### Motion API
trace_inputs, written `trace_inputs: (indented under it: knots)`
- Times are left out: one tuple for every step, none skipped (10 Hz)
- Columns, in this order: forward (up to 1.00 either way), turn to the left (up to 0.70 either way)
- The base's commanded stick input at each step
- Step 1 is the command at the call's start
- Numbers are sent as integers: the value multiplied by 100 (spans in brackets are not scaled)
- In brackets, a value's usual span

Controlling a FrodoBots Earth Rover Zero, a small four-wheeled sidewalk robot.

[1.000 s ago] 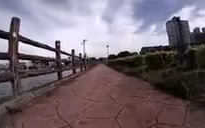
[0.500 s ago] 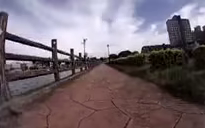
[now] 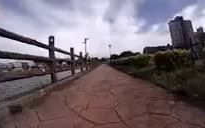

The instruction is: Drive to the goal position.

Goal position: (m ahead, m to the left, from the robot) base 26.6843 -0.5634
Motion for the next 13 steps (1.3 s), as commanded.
trace_inputs:
  knots:
    - [70, 11]
    - [70, 11]
    - [70, 11]
    - [70, 11]
    - [70, 11]
    - [70, 11]
    - [70, 11]
    - [70, 11]
    - [70, 11]
    - [70, 11]
    - [70, 11]
    - [70, 11]
    - [70, 11]
